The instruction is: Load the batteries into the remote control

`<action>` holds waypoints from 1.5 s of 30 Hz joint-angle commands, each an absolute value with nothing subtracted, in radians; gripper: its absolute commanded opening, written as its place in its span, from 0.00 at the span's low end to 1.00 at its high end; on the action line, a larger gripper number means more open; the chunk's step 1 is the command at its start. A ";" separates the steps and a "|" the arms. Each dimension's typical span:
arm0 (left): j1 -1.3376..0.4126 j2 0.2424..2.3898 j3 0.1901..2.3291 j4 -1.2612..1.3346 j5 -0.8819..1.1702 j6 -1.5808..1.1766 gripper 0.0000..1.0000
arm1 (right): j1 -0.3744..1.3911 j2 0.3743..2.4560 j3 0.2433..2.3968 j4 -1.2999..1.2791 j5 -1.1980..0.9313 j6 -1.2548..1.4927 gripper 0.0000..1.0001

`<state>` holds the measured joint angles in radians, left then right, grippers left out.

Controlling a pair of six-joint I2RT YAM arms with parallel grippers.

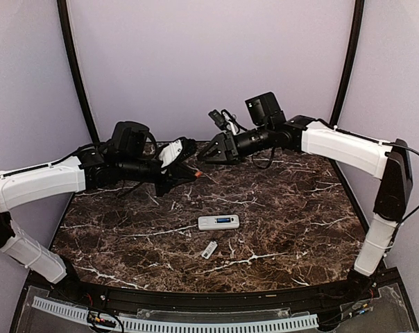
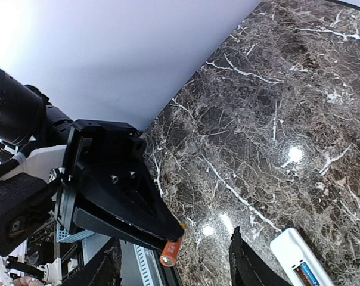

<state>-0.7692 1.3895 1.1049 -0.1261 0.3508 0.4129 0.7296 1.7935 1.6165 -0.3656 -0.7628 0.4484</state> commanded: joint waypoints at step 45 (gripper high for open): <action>-0.821 1.421 1.111 -0.075 0.334 0.489 0.00 | 0.792 1.788 1.531 -0.404 -0.772 0.417 0.00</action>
<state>-0.8146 1.4239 1.1049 -0.0925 0.3141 0.4793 0.7830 1.7805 1.5448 -0.4419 -0.7525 0.4278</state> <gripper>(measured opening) 0.054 0.061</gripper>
